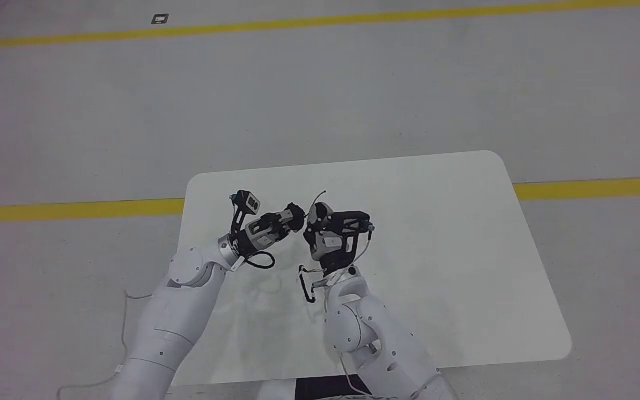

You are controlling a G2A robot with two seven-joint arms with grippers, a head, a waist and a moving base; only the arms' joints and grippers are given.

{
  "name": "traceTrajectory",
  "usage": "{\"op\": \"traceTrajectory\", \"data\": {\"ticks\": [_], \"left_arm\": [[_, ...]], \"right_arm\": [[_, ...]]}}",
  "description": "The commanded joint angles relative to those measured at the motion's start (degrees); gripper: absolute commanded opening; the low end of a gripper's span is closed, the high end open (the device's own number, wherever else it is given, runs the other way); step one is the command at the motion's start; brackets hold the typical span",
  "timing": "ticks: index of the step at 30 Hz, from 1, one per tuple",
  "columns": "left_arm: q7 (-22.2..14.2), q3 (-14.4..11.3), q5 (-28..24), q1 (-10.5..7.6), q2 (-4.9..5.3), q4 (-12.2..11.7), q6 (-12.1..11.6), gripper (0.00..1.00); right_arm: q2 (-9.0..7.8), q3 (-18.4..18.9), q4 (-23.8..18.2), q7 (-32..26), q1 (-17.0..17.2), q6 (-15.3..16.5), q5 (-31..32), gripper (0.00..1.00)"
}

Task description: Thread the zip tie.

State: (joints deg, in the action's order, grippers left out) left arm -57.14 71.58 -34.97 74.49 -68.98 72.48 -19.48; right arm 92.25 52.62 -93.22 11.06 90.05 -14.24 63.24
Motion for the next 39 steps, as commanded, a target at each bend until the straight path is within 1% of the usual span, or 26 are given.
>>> {"op": "traceTrajectory", "data": {"ticks": [1,3,4,5,6,10,13,16,18,28,30,31,33,34,36,37,38,39], "left_arm": [[0.0,0.0,0.0,0.00,0.00,0.0,0.0,0.00],[0.0,0.0,0.0,0.00,0.00,0.0,0.0,0.00],[0.0,0.0,0.0,0.00,0.00,0.0,0.0,0.00],[0.0,0.0,0.0,0.00,0.00,0.0,0.0,0.00],[0.0,0.0,0.0,0.00,0.00,0.0,0.0,0.00],[0.0,0.0,0.0,0.00,0.00,0.0,0.0,0.00],[0.0,0.0,0.0,0.00,0.00,0.0,0.0,0.00],[0.0,0.0,0.0,0.00,0.00,0.0,0.0,0.00],[0.0,0.0,0.0,0.00,0.00,0.0,0.0,0.00],[0.0,0.0,0.0,0.00,0.00,0.0,0.0,0.00],[1.2,-0.1,0.1,0.09,-0.02,0.4,0.3,0.00],[1.8,0.0,-0.9,0.34,-0.01,0.7,0.7,0.00],[1.3,0.3,-3.3,0.61,0.04,0.6,1.5,0.00],[0.8,0.8,-4.9,0.68,0.12,0.1,2.0,0.00],[-0.1,1.2,-6.7,0.67,0.22,-0.6,2.6,0.00],[-0.8,1.4,-8.1,0.64,0.24,-1.1,3.3,0.00],[-1.8,1.7,-9.9,0.47,0.28,-1.9,4.0,0.00],[-2.5,1.8,-10.7,0.33,0.31,-2.4,4.3,0.00]], "right_arm": [[0.01,0.0,0.1,0.4,0.0,0.0,-0.2,0.00],[0.03,0.0,0.1,0.7,0.0,-0.1,-0.4,0.00],[0.03,0.1,0.1,0.9,0.0,-0.1,-0.5,0.07],[0.04,0.1,0.1,1.0,0.0,-0.2,-0.6,0.35],[0.04,0.2,0.1,1.2,0.0,-0.3,-0.7,1.00],[0.00,0.6,-0.2,2.1,0.2,-0.5,-1.0,1.00],[-0.16,1.1,-0.5,2.5,0.7,0.1,-1.0,1.00],[-0.52,2.1,-0.9,2.5,1.5,1.7,-0.9,1.00],[-0.93,2.8,-1.3,1.4,1.8,3.4,0.3,1.00],[-0.93,2.8,-1.3,1.4,1.8,3.4,0.3,1.00],[-0.94,3.0,-1.4,1.3,1.9,3.7,-0.3,1.00],[-0.99,3.5,-1.7,0.7,2.5,5.2,-3.1,1.00],[-1.25,4.7,-2.1,-0.4,3.2,8.2,-6.4,1.00],[-1.48,5.6,-2.3,-1.4,3.9,10.5,-8.8,1.00],[-1.86,7.0,-2.7,-2.6,4.8,13.3,-11.0,1.00],[-1.98,7.5,-2.8,-4.0,5.4,15.3,-13.8,1.00],[-2.20,8.6,-3.1,-5.6,5.8,17.3,-16.9,1.00],[-2.38,9.3,-3.3,-6.5,6.0,18.2,-17.9,1.00]]}}
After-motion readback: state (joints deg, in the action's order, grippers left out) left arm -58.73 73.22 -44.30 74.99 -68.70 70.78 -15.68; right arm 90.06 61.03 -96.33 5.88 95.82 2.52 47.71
